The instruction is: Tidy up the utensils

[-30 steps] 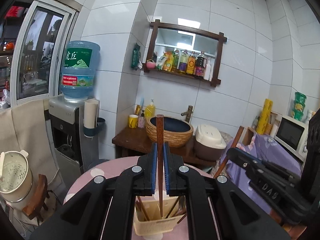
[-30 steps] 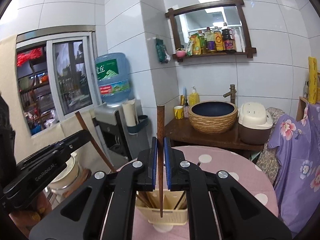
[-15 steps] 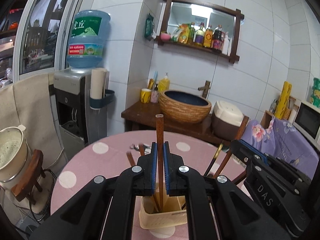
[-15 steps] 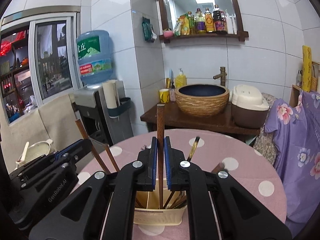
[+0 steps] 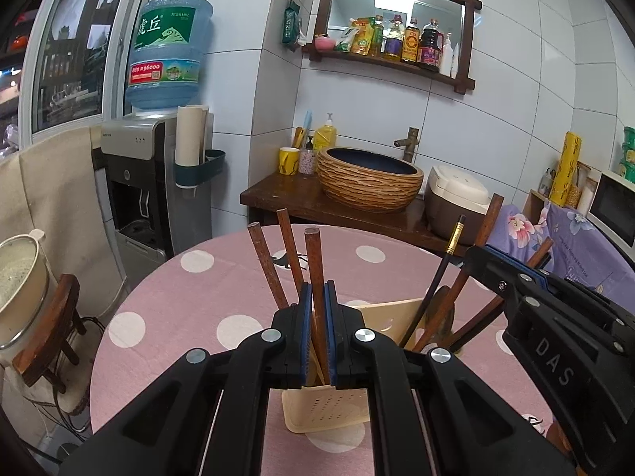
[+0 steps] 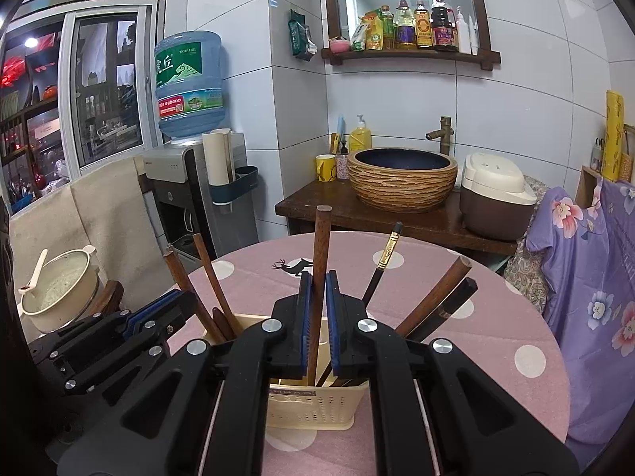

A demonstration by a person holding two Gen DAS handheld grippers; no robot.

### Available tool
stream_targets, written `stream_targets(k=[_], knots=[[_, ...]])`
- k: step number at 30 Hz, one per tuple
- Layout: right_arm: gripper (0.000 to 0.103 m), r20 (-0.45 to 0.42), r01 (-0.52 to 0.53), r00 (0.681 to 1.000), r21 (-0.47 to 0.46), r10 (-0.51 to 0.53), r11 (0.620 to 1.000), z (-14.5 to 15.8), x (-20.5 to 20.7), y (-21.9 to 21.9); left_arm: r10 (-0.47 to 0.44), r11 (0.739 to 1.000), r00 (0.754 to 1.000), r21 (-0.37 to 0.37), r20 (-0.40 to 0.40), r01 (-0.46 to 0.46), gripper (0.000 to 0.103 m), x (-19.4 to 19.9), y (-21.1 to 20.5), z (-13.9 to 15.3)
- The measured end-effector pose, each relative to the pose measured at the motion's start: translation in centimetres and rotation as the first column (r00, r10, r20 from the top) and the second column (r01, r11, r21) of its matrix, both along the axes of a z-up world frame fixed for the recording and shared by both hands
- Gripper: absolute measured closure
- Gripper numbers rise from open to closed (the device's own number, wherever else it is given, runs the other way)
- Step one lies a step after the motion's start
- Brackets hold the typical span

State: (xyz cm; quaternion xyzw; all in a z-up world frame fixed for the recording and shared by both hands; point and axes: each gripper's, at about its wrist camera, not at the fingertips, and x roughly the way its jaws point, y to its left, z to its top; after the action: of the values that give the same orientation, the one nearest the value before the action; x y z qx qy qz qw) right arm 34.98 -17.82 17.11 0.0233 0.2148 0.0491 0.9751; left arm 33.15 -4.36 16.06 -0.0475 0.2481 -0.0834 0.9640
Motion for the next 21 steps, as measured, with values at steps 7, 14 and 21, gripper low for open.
stream_targets(k=[7,14,21], knots=[[0.054,0.092,-0.007,0.996,0.009,0.006,1.0,1.5,-3.3,-1.2,-0.012,1.0,0.998,0.016,0.066,0.011,0.092,-2.6,0.7,0.9],[0.02,0.179,0.024,0.984,0.004,-0.024,1.0,1.0,-9.9,-2.7,0.056,0.998,0.98,-0.021,0.19,-0.053,0.017,-8.2,3.9,0.6],[0.006,0.237,0.053,0.971,-0.034,-0.043,0.998,-3.0,-17.3,-3.1,0.115,0.993,0.96,-0.043,0.257,-0.107,0.006,-14.2,6.4,-2.6]])
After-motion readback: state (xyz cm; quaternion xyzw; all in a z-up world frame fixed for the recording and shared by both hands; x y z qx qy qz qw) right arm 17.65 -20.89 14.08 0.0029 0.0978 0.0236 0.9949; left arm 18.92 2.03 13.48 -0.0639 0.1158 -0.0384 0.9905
